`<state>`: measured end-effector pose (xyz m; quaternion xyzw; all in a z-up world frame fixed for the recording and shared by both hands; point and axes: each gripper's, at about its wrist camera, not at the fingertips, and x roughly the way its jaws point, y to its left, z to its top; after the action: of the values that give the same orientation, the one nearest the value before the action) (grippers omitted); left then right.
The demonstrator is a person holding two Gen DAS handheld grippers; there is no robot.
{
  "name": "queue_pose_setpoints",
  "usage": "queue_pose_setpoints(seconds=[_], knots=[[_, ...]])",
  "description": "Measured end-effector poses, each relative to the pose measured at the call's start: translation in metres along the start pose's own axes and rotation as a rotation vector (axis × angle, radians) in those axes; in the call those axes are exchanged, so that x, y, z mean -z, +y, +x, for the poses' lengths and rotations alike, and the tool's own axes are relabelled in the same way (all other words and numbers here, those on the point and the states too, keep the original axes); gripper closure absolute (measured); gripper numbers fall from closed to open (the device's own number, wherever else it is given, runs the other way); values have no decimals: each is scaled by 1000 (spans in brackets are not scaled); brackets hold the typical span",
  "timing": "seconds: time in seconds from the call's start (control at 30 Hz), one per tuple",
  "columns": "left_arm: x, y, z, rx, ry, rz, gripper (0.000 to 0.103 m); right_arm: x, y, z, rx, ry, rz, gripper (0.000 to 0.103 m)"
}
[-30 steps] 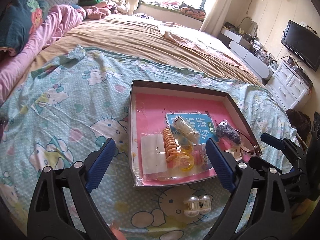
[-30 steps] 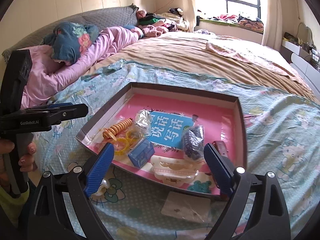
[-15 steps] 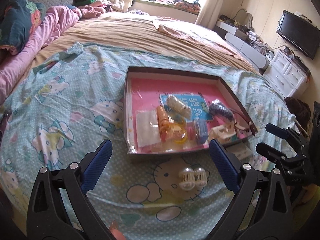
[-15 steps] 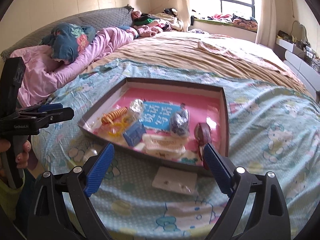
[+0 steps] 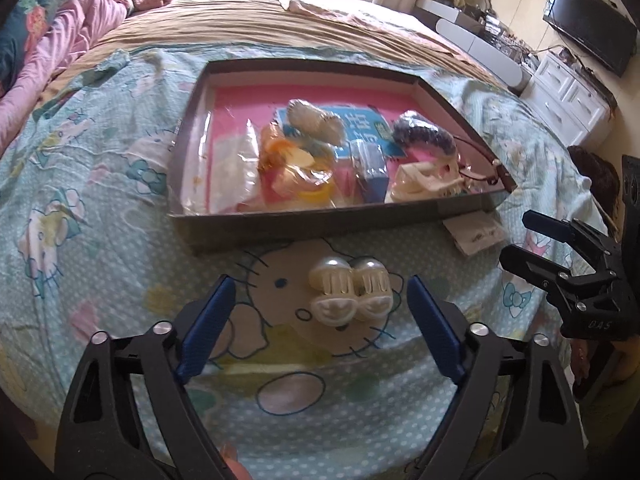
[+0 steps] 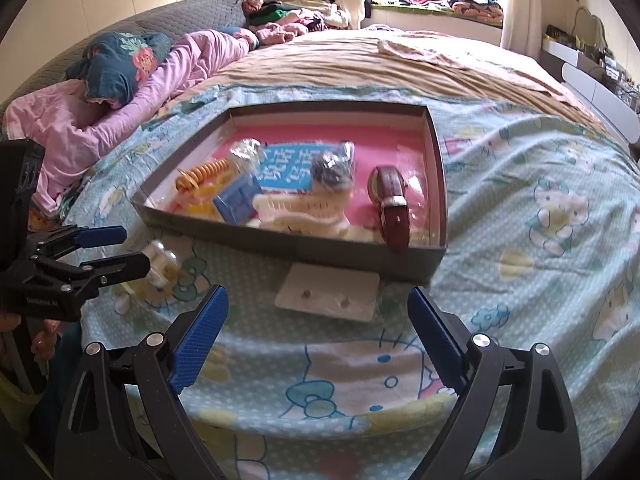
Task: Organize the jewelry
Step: 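Grasp the white twin ball hair ties with the left gripper while the right grasps the bagged earring card, then carry the hair ties and earring card into the box lid and release both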
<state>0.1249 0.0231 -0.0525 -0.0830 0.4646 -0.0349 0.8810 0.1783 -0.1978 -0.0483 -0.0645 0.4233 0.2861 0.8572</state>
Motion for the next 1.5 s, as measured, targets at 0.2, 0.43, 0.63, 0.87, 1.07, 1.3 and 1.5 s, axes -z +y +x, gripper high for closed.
queue_pose_setpoints(seconds=[0.2, 0.43, 0.63, 0.87, 1.07, 1.3, 1.5], knots=[[4, -2, 15, 0, 12, -4, 55, 6, -10, 12, -14, 30, 42, 13], [1, -5, 6, -21, -16, 17, 65, 0, -4, 31, -4, 56, 55, 13], [-6, -2, -7, -14, -58, 7, 65, -2, 12, 47, 67, 81, -4, 25], [-12, 6, -22, -6, -96, -17, 64, 1, 11, 32, -2, 51, -1, 33], [-21, 18, -37, -15, -144, -42, 64, -7, 21, -4, -58, -16, -40, 33], [-30, 33, -50, -37, -189, -79, 64, -28, 25, -22, -62, -89, -62, 33], [-42, 46, -55, -44, -217, -114, 64, -52, 26, -20, -56, -131, -73, 33]])
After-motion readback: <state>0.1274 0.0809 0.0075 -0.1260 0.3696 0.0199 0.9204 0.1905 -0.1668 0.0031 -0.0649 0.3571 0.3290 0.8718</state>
